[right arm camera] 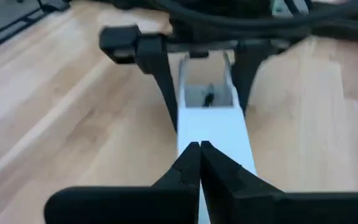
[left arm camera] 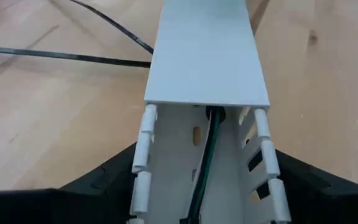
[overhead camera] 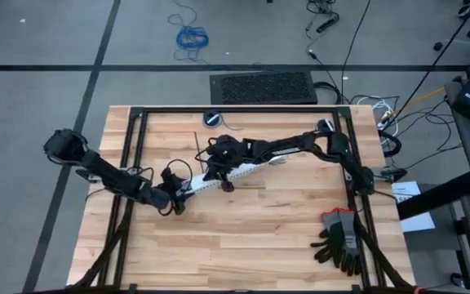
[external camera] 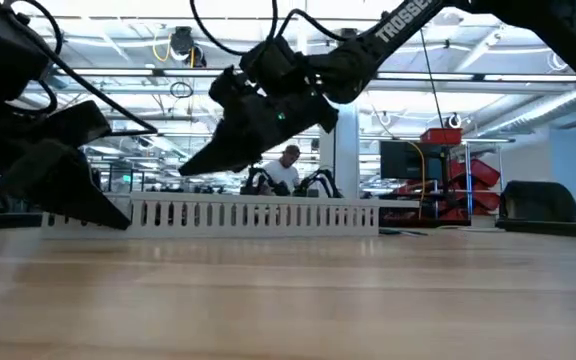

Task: Ziptie cables
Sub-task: Close the white cable duct tray the with white cable cover

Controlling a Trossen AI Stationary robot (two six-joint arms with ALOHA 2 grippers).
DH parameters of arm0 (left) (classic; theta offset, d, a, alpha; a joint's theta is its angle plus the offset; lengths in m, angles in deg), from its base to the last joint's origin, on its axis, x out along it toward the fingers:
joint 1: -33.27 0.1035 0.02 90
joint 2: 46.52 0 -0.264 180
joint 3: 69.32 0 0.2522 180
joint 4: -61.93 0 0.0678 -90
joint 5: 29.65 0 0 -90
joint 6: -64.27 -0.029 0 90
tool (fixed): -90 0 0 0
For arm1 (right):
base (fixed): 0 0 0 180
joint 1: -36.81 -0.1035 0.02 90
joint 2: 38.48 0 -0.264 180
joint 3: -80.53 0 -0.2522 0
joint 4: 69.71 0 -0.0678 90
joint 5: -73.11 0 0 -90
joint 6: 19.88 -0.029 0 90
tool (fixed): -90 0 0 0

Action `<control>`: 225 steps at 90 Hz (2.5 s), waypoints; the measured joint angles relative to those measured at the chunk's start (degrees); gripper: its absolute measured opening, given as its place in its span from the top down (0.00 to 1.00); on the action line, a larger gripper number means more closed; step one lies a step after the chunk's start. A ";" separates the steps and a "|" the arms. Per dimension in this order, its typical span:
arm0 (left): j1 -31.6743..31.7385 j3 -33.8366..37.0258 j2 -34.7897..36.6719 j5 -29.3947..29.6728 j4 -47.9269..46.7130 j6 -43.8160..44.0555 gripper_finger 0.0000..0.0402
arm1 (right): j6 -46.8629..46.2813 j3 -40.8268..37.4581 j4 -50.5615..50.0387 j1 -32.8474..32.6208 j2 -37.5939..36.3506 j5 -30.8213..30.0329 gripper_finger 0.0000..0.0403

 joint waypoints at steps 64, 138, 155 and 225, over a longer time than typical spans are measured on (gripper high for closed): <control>0.92 -0.51 0.02 -2.83 0.81 -3.01 0.38 | -1.13 14.23 2.26 -1.88 14.83 3.57 1.00; -6.41 -6.93 9.25 -2.74 -23.57 10.96 0.22 | -1.93 14.08 -1.24 -0.05 13.59 7.10 1.00; -9.31 -6.93 8.92 3.36 -24.10 12.90 0.22 | -1.16 14.08 -2.09 0.40 13.52 6.91 1.00; -14.40 -4.87 -7.65 16.29 -12.97 19.62 0.39 | -1.09 13.70 -6.26 0.37 10.01 5.33 1.00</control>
